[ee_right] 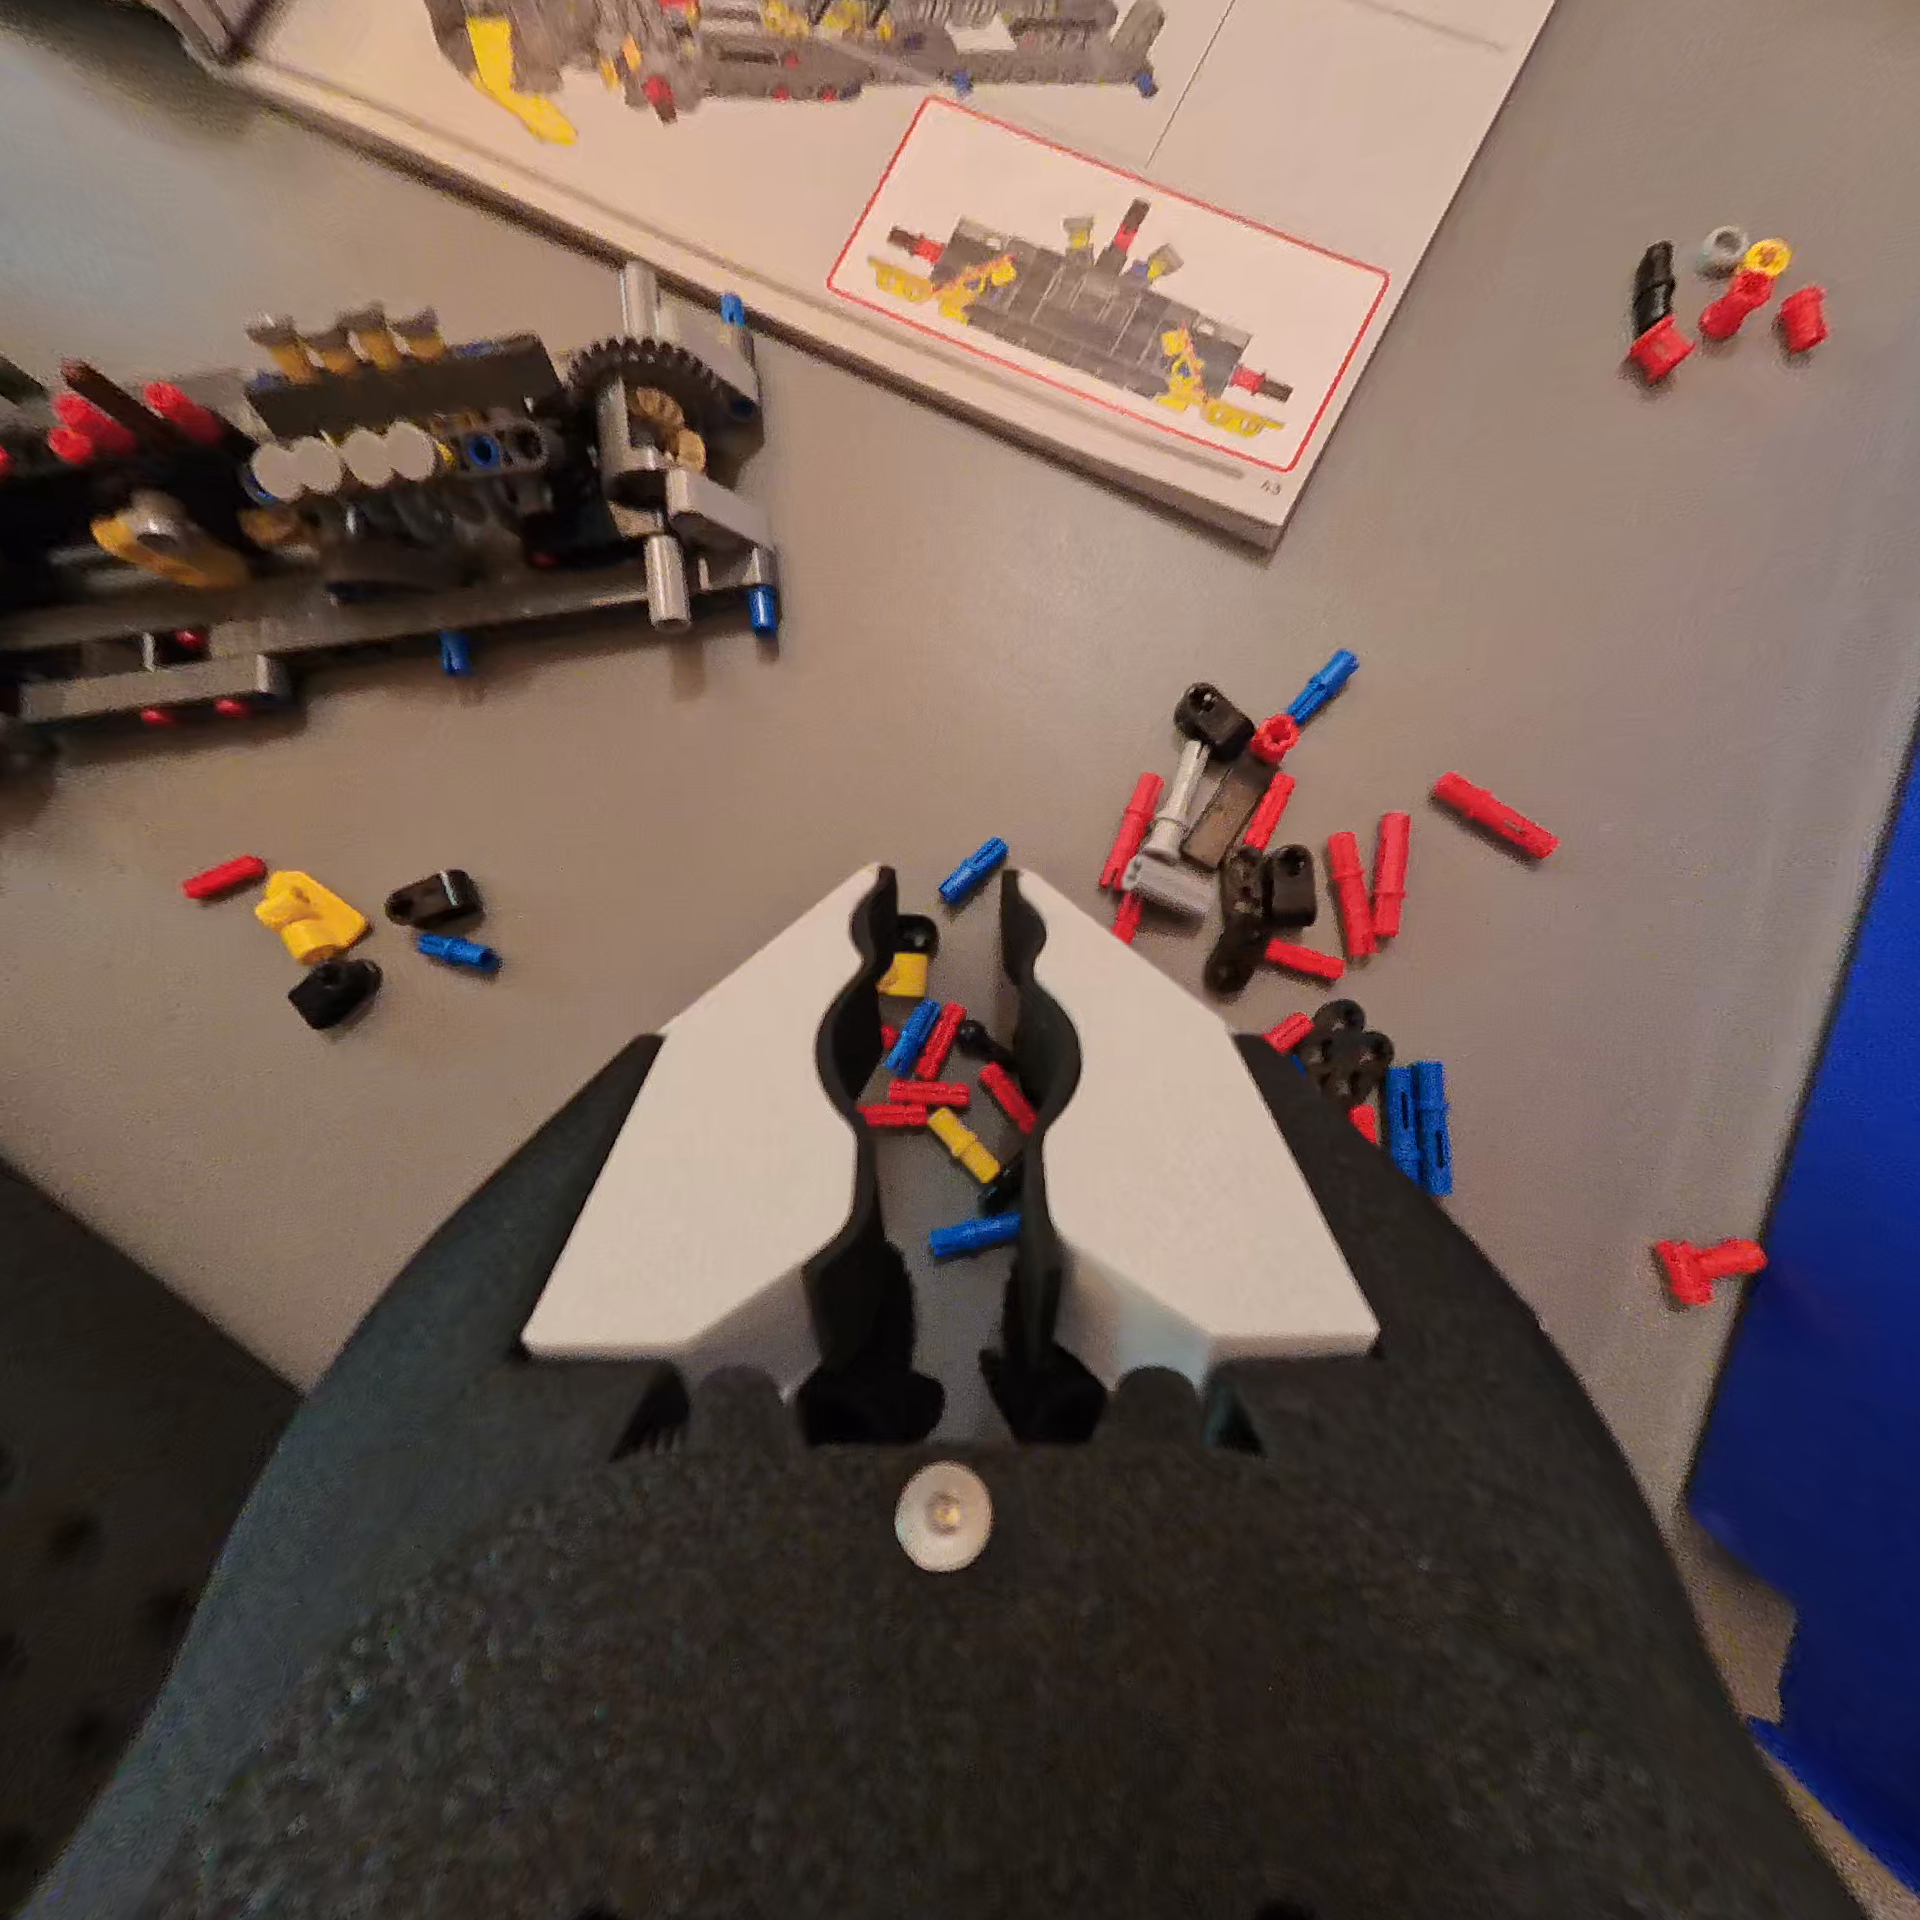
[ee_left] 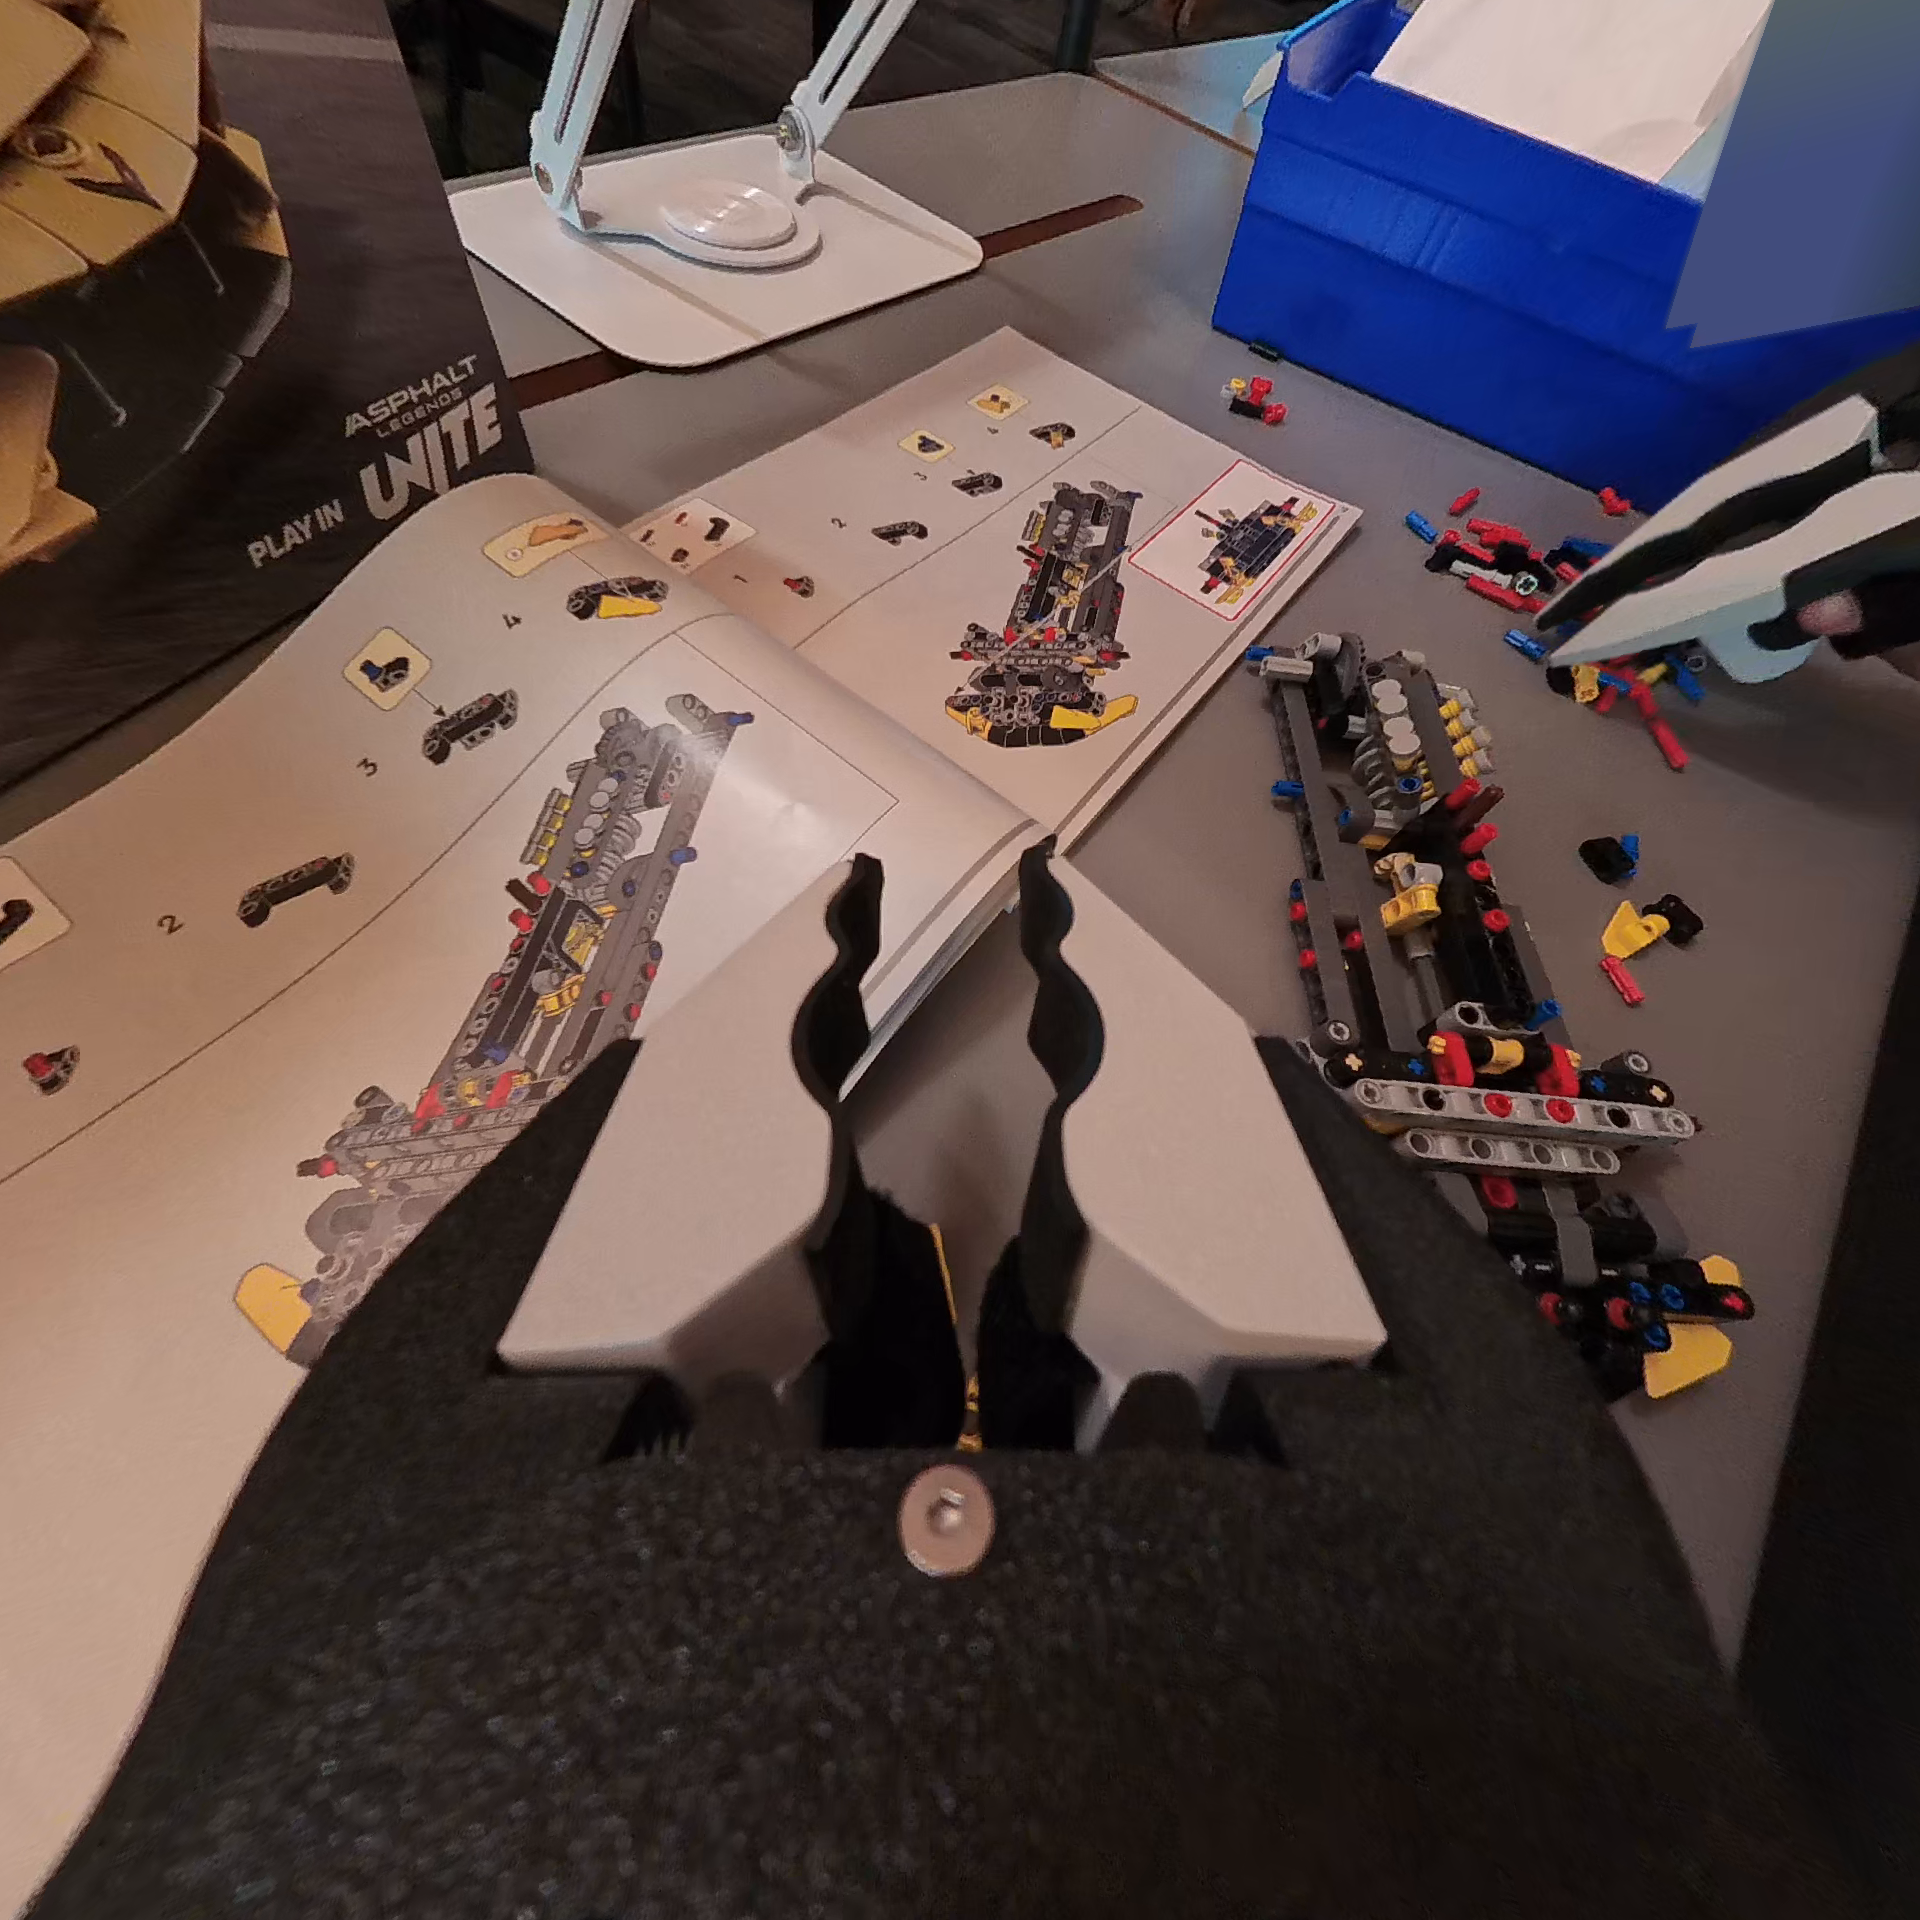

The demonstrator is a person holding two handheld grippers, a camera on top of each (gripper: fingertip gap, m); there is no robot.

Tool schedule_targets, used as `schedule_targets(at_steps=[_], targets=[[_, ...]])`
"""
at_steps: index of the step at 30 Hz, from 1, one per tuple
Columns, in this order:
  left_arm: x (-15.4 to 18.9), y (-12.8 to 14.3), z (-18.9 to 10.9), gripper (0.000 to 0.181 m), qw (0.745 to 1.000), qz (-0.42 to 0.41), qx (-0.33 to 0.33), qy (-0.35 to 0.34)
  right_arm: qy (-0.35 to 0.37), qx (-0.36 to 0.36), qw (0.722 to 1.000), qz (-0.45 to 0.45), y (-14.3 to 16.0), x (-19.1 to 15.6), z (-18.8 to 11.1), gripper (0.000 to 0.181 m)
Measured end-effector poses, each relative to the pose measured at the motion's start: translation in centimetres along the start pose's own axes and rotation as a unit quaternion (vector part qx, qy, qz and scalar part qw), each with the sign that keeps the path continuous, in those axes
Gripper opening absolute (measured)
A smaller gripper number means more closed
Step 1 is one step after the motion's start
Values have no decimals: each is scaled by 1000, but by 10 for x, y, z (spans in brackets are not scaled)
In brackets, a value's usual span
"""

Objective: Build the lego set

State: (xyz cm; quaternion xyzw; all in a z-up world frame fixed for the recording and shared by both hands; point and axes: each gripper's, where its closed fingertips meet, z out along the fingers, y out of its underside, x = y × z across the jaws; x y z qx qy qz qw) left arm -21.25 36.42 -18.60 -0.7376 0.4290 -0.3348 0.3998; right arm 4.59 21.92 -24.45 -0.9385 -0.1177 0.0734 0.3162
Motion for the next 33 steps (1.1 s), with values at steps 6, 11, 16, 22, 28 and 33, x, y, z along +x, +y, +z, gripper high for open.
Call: schedule_targets(at_steps=[6,11,16,22,28,33], targets=[[-1,-2,-2,25,1000,0,4,-3,19,-3,1000,-3,2,4,5,0],[-2,-5,-5,25,1000,-2,11,-6,27,21,996,-77,-12,-13,-10,0],[3,-8,-6,25,1000,4,17,-2,79,37,994,-63,-11,8,-10,21],[4,-6,-5,25,1000,9,13,-3,58,43,997,-31,-17,23,6,20],[0,-5,-5,25,1000,1,12,-6,67,16,996,-59,-15,29,16,13],[0,-4,-4,25,1000,2,9,-5,46,20,998,-44,-13,23,16,7]])
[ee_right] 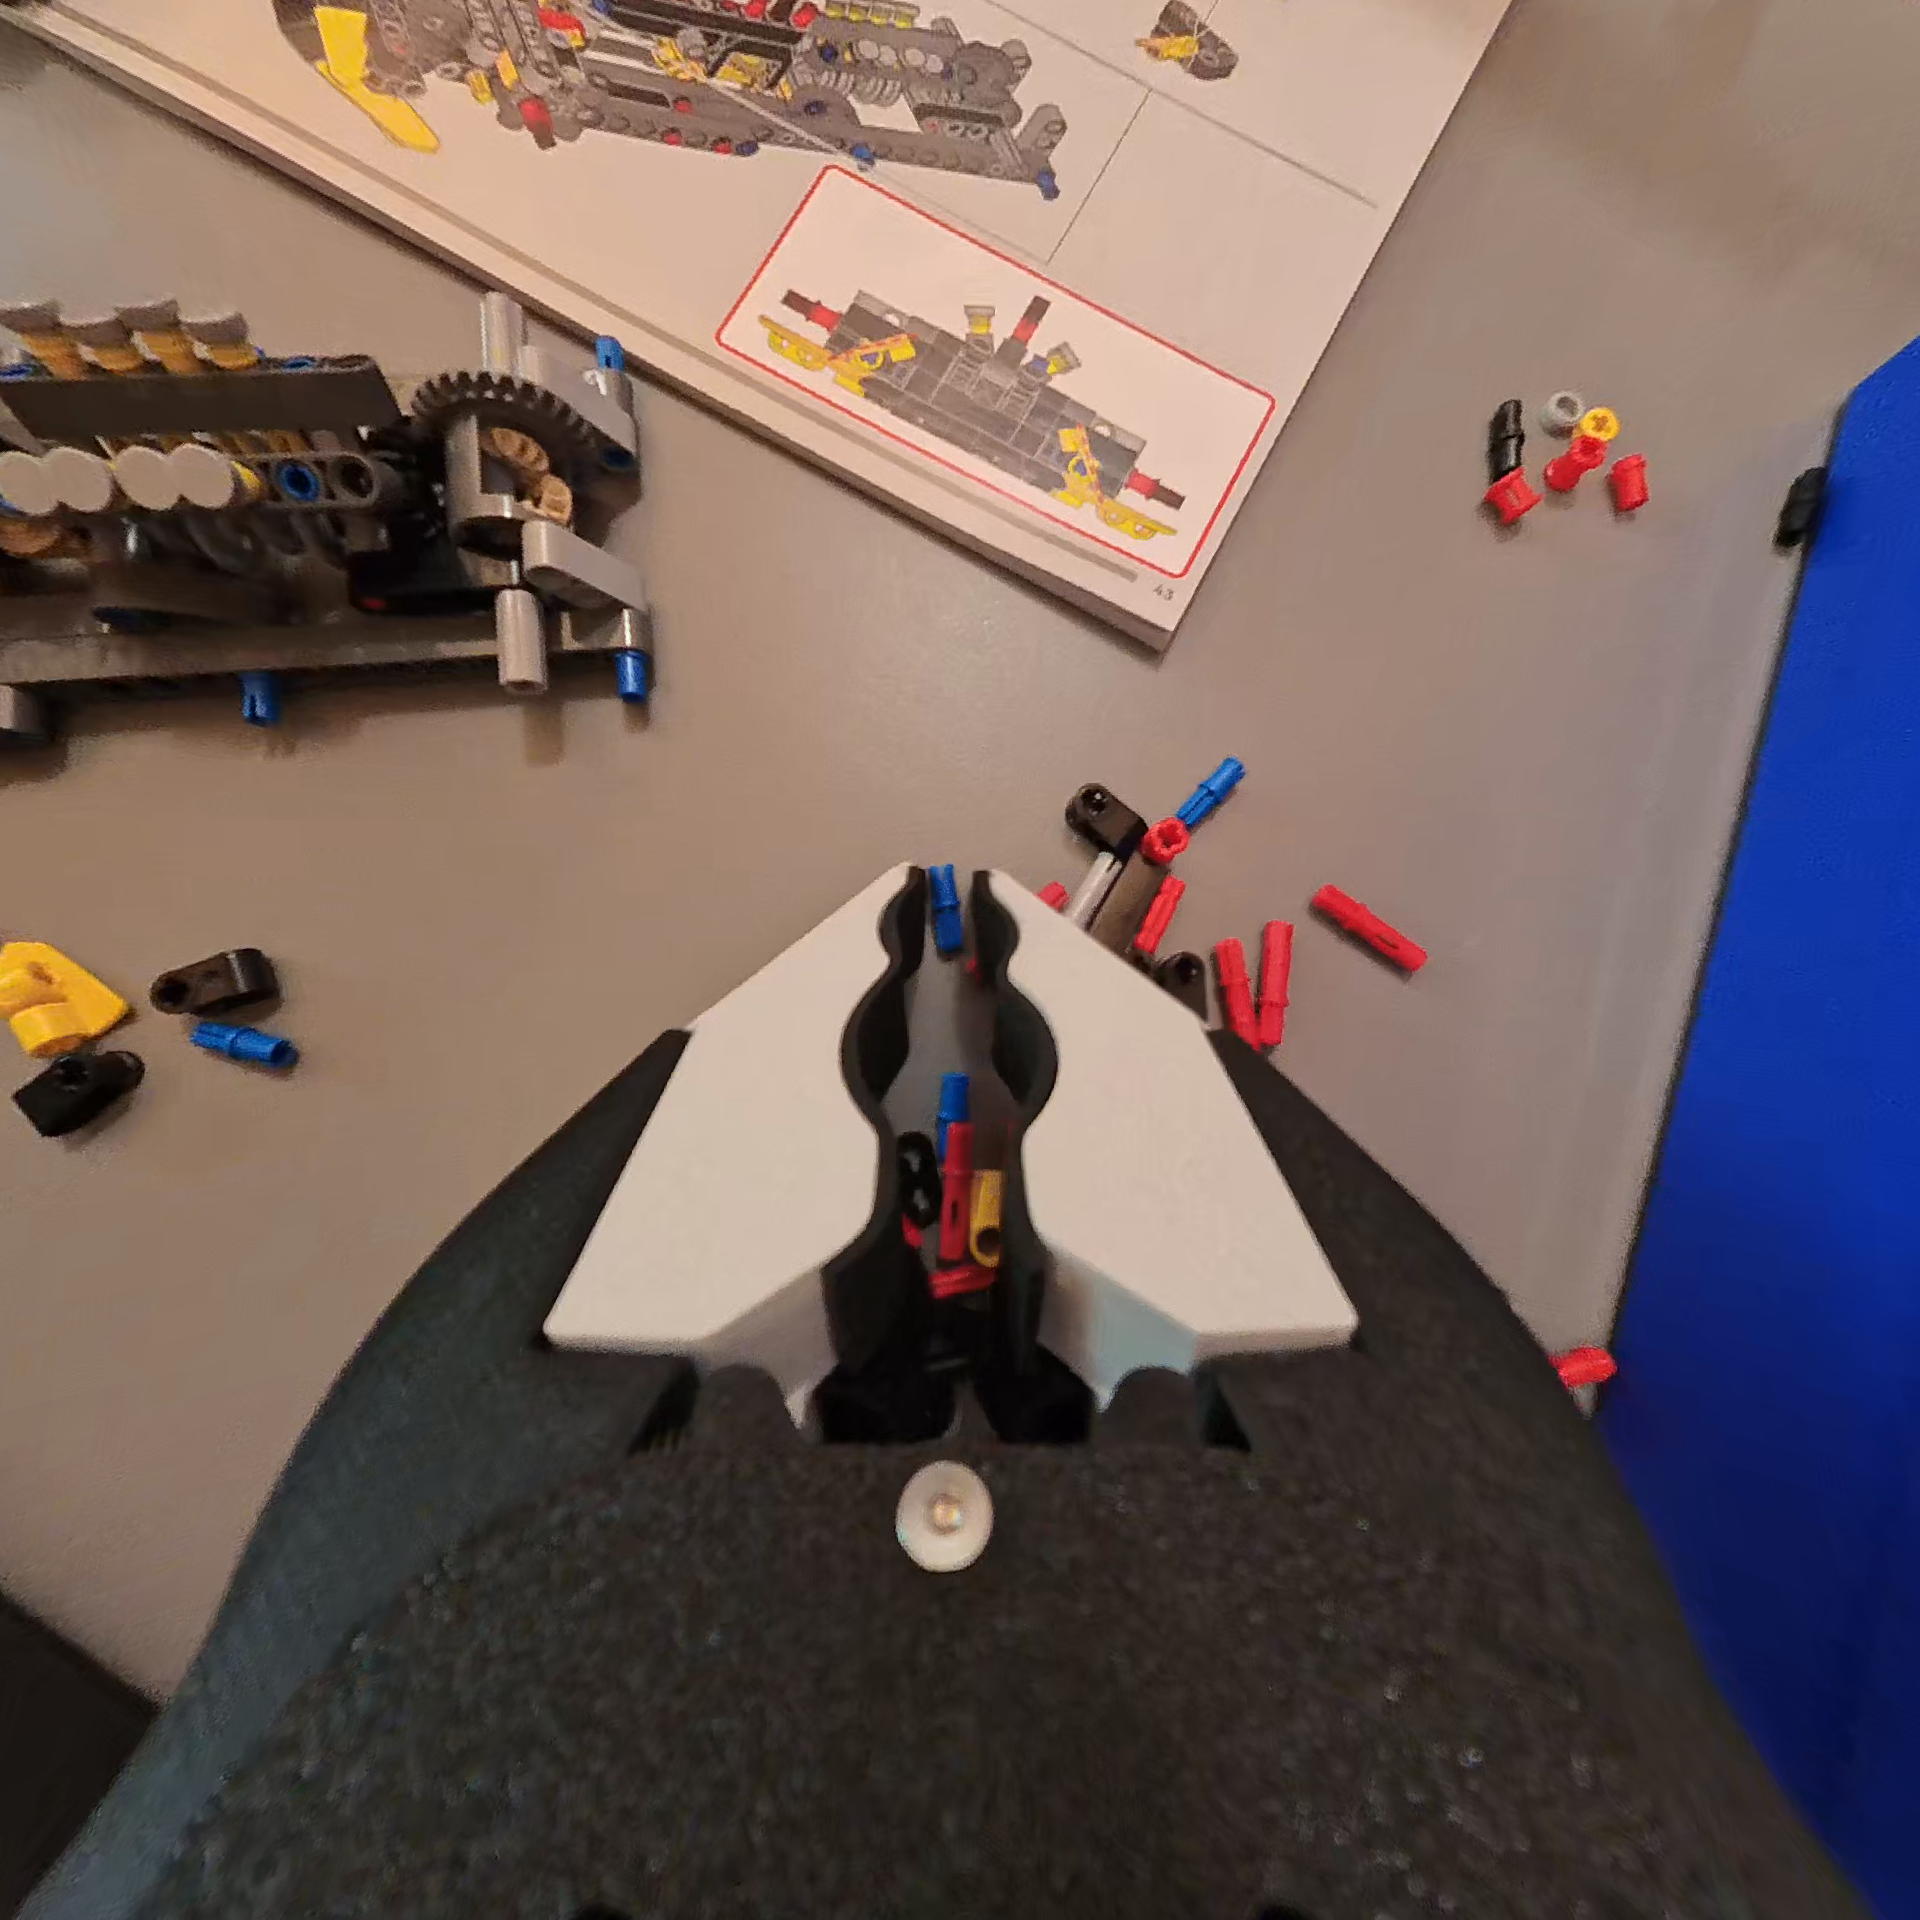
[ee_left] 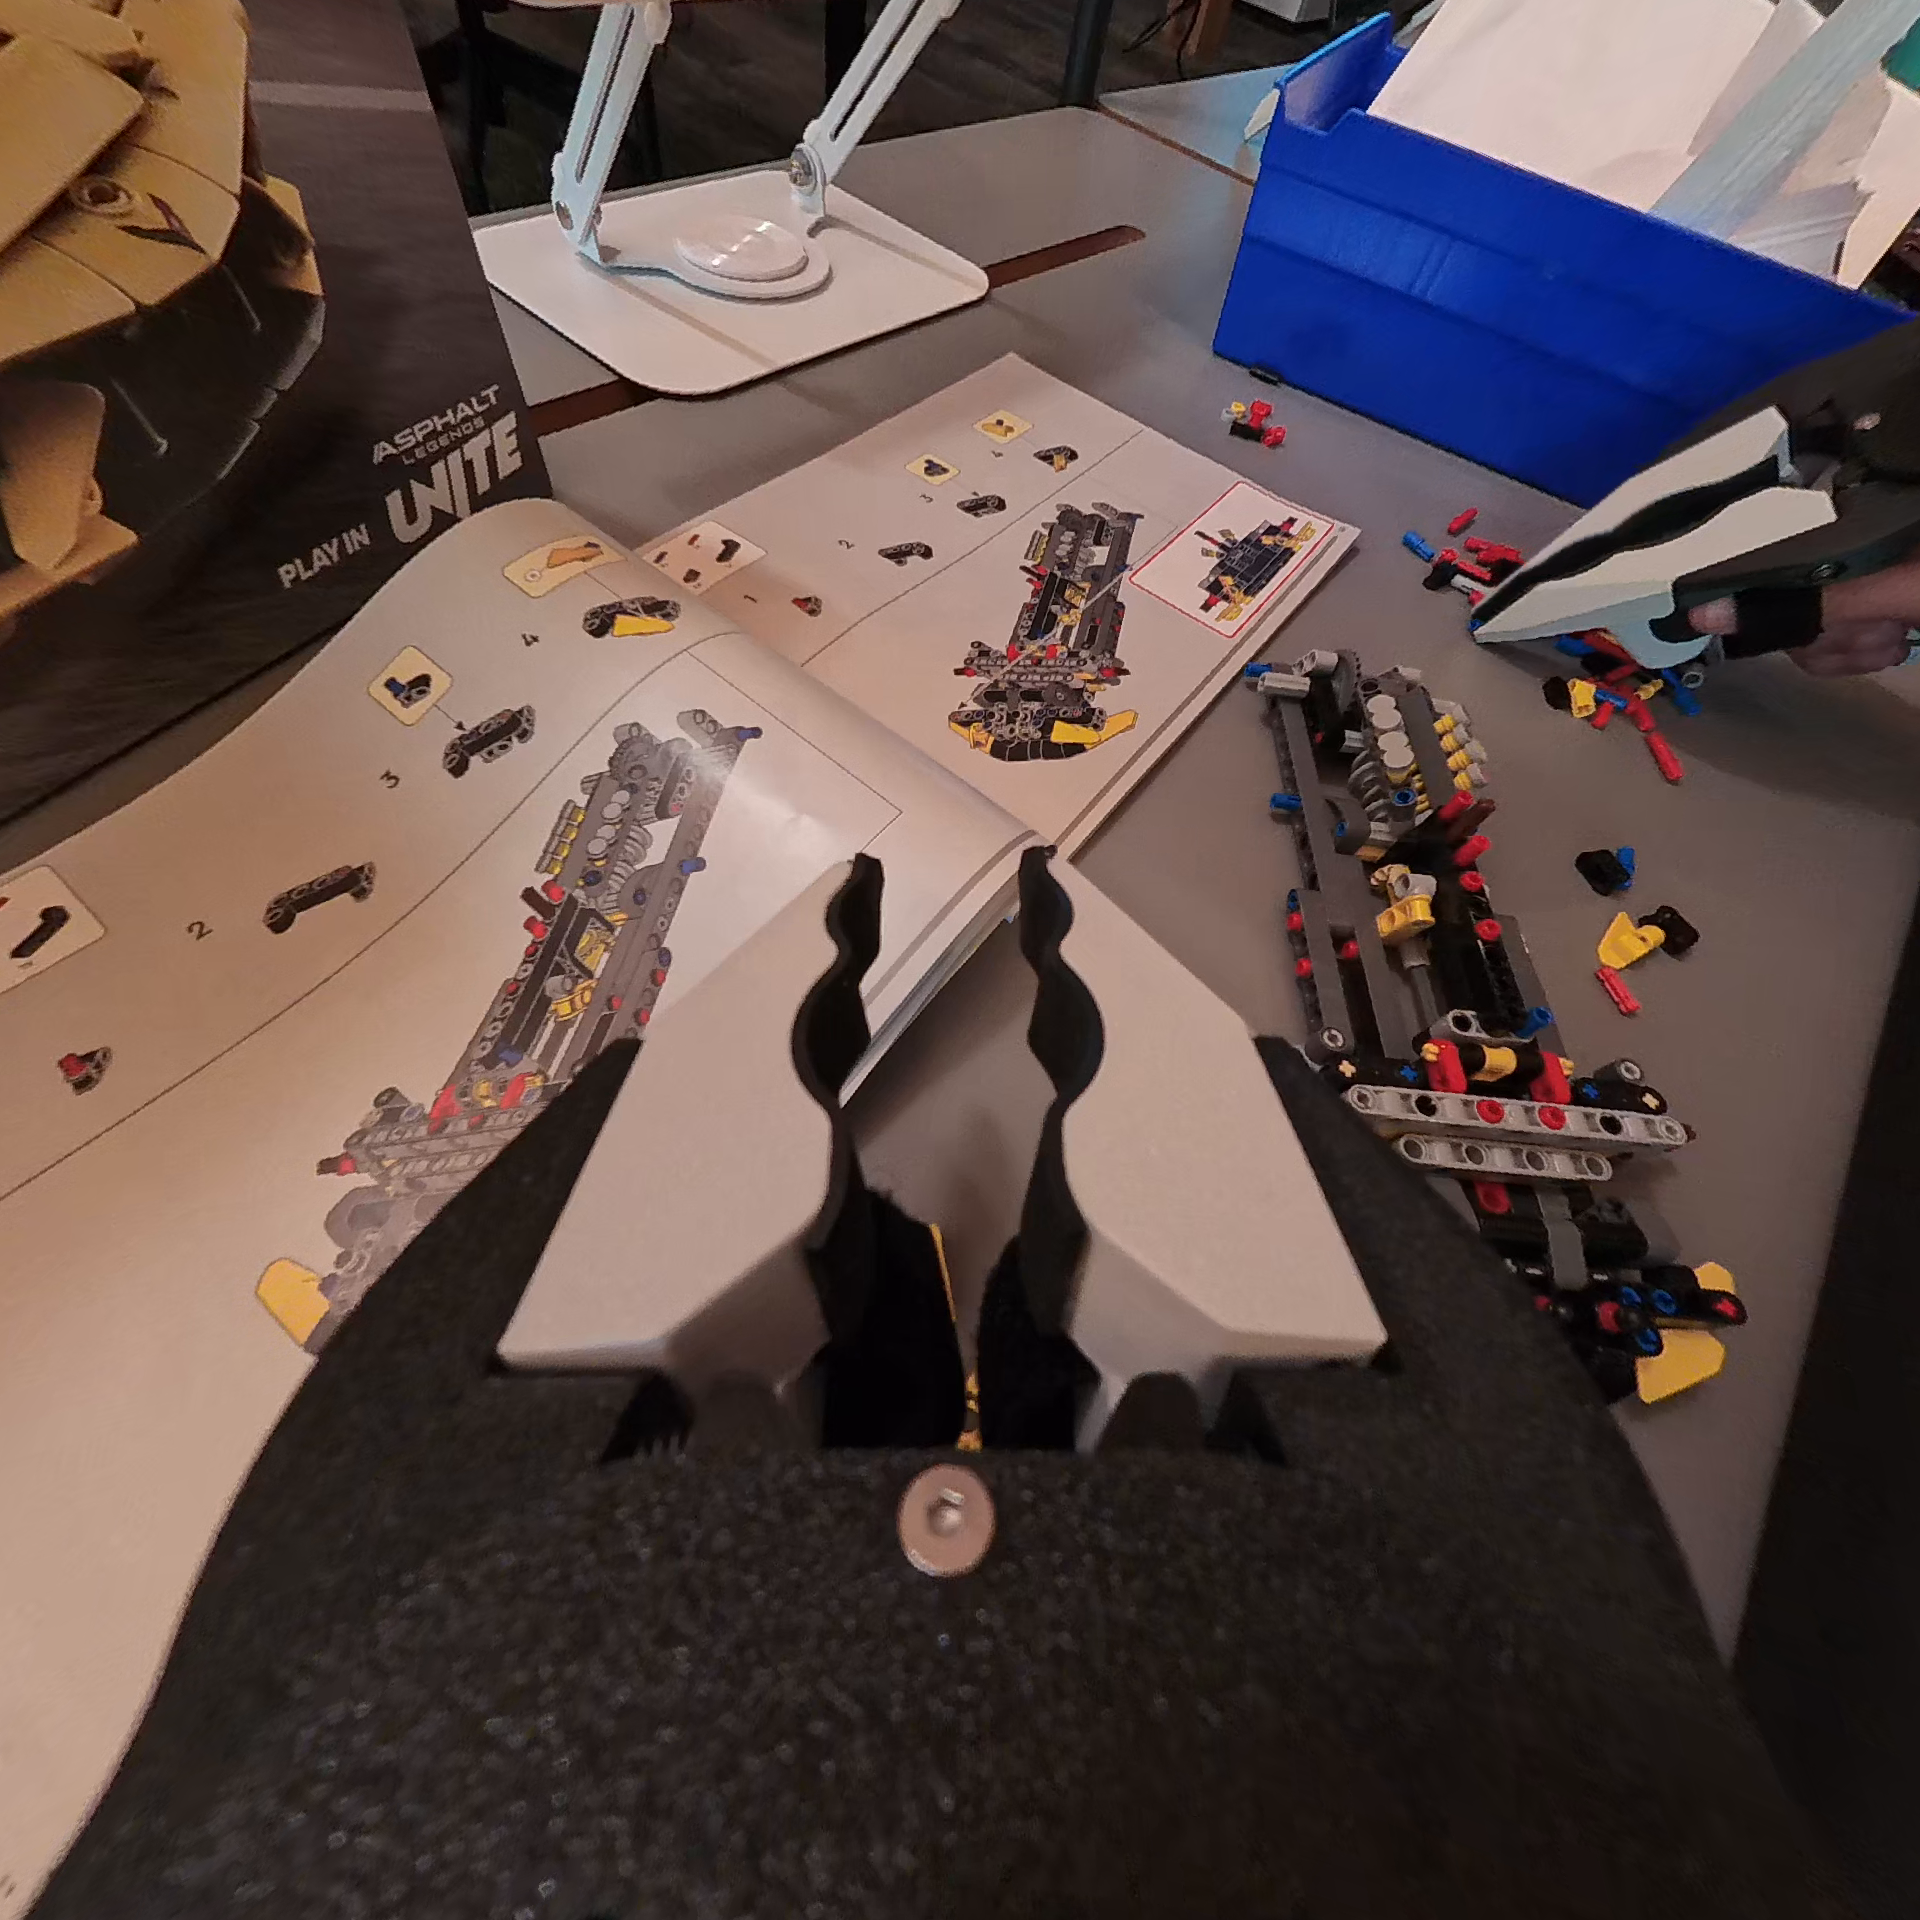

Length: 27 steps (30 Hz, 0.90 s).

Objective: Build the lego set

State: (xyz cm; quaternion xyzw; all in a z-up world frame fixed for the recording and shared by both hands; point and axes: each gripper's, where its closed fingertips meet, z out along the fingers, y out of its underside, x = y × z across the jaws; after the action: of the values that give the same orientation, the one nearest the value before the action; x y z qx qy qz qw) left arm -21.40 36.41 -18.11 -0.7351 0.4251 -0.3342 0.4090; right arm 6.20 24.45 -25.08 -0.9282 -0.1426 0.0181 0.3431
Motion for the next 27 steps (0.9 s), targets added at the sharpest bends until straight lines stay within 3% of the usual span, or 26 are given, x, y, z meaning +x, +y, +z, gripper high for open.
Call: schedule_targets(at_steps=[8,11,16,20,27], targets=[[1,0,0,25,1000,2,0,2,-14,13,1000,-6,-1,-7,-6,3],[0,-1,-1,25,1000,2,3,-1,-118,60,991,-30,-21,-54,-26,3],[1,-3,-2,25,1000,2,4,-1,-177,-10,979,-104,10,-101,-36,3],[4,-2,-1,25,1000,9,2,-1,-168,-29,982,-83,27,-106,-37,4],[8,-5,-1,25,1000,7,7,7,-182,-17,978,-97,30,-125,-37,4]])
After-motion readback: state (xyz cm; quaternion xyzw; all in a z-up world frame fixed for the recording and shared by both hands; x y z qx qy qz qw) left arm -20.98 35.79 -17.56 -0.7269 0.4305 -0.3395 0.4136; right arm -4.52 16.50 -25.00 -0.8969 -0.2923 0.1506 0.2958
